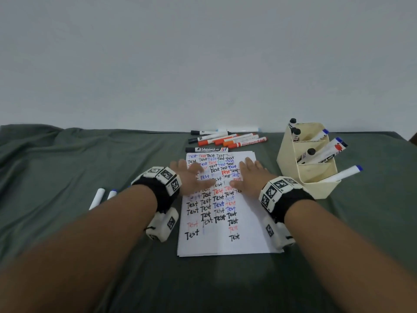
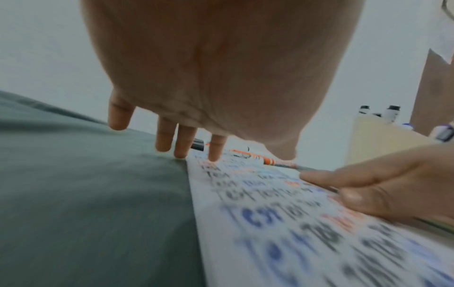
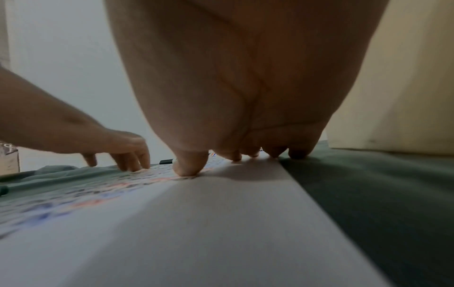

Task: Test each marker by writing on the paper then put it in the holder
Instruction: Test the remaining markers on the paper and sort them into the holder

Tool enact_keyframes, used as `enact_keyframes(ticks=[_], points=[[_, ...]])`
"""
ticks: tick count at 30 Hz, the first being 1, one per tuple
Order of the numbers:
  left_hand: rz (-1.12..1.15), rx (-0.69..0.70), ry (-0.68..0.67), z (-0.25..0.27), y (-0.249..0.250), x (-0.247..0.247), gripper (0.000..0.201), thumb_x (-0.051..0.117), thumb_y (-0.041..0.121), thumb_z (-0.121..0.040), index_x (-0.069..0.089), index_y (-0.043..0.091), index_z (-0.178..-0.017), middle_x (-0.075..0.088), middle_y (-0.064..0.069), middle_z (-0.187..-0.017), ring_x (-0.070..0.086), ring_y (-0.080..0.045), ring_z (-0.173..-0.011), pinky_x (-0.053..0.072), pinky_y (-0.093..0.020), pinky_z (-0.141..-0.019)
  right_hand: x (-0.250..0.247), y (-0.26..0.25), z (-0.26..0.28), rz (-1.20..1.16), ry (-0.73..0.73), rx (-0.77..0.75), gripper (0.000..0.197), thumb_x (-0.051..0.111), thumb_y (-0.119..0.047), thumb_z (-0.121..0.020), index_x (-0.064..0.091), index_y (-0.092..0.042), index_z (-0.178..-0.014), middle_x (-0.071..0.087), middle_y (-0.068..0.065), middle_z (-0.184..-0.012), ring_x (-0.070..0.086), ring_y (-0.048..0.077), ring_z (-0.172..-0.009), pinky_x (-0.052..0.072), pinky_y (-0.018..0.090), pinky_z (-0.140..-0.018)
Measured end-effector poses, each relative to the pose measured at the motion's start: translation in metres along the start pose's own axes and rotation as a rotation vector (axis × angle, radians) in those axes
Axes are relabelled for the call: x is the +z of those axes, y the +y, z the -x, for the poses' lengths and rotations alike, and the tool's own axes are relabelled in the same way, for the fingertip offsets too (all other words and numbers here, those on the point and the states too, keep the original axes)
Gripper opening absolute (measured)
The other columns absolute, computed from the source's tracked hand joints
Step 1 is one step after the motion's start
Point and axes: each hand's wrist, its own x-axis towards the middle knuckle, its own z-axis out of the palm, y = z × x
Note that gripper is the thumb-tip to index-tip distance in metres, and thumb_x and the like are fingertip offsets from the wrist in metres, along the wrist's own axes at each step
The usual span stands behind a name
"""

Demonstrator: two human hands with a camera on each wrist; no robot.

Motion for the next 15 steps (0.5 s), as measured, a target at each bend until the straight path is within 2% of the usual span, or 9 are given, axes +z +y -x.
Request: enact_keyframes(ticks=[2, 5, 8, 11, 15], points=[[-0.080, -0.003, 0.176, -0.015, -0.001, -0.014, 0.086, 0.027, 0.087, -0.084, 0.036, 0.026, -0.144, 0.037, -0.012, -0.146, 0.036, -0.035, -0.134, 0.036, -0.052, -0.103, -0.001, 0.001, -0.004, 0.010, -0.016, 0.002, 0.071, 0.036, -0.052, -0.105, 0.017, -0.009, -0.158, 0.009, 0.011, -0.168, 0.012, 0.033, -0.154, 0.027, 0.050, -0.119], [-0.136, 0.018, 0.315, -0.041, -0.008, -0.027, 0.075, 0.034, 0.076, -0.091, 0.034, 0.025, -0.146, 0.037, -0.005, -0.149, 0.040, -0.031, -0.134, 0.040, -0.052, -0.101, 0.000, 0.002, -0.008, 0.004, -0.031, 0.003, 0.070, 0.036, -0.050, -0.106, 0.016, -0.009, -0.159, 0.006, 0.010, -0.169, 0.011, 0.032, -0.154, 0.026, 0.050, -0.120], [-0.125, 0.048, 0.330, -0.065, -0.014, -0.032, 0.068, 0.038, 0.066, -0.095, 0.030, 0.026, -0.150, 0.038, 0.000, -0.155, 0.038, -0.028, -0.139, 0.038, -0.052, -0.107, 0.001, 0.003, -0.009, -0.006, -0.047, 0.010, 0.074, 0.036, -0.051, -0.106, 0.007, -0.012, -0.163, -0.006, 0.008, -0.171, -0.001, 0.032, -0.157, 0.019, 0.051, -0.124], [-0.158, 0.058, 0.332, -0.082, -0.016, -0.035, 0.061, 0.040, 0.061, -0.096, 0.036, 0.028, -0.147, 0.051, -0.001, -0.144, 0.048, -0.027, -0.130, 0.041, -0.050, -0.102, 0.001, 0.003, -0.009, -0.025, -0.055, 0.015, 0.076, 0.036, -0.051, -0.107, 0.003, -0.013, -0.163, -0.010, 0.006, -0.171, -0.005, 0.032, -0.157, 0.014, 0.050, -0.126], [-0.259, 0.056, 0.355, -0.093, -0.019, -0.033, 0.045, 0.046, 0.055, -0.096, 0.052, 0.029, -0.133, 0.056, -0.003, -0.128, 0.050, -0.028, -0.121, 0.042, -0.047, -0.094, -0.001, 0.003, -0.008, -0.052, -0.056, 0.007, 0.077, 0.039, -0.051, -0.106, 0.004, -0.014, -0.163, -0.009, 0.006, -0.172, -0.005, 0.031, -0.158, 0.014, 0.051, -0.126]])
